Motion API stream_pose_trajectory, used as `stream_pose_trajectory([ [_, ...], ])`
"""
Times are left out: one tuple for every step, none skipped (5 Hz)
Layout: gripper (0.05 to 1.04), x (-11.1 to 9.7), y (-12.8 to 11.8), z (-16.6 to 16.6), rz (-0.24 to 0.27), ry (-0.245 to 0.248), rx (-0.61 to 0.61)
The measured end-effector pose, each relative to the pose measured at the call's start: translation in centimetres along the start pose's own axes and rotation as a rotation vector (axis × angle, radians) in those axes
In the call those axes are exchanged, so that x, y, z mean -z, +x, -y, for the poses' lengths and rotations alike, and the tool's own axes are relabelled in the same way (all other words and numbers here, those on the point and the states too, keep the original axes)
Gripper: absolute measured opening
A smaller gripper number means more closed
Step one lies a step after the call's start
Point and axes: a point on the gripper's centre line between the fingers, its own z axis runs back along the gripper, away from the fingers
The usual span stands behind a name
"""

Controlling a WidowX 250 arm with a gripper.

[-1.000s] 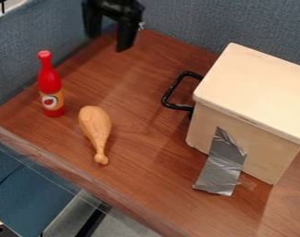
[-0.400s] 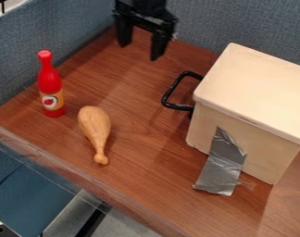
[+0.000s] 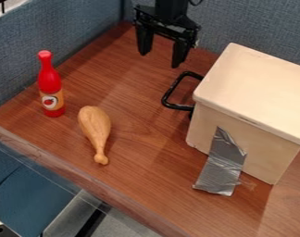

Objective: Open drawer drawer

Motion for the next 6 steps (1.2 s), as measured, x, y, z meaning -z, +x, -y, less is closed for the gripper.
stream_pose_trajectory([
  [0.999,1.6,0.0,0.2,-0.025,0.006,0.000],
  [0.999,2.9,0.3,0.3,-0.046,0.015,0.003],
  [0.999,4.2,0.4,0.7,-0.057,0.019,0.016],
  [0.999,4.6,0.4,0.8,-0.061,0.021,0.012],
  [0.943,5.2,0.4,1.0,-0.063,0.021,0.009],
  [0.682,5.9,0.3,1.4,-0.073,0.023,0.006],
])
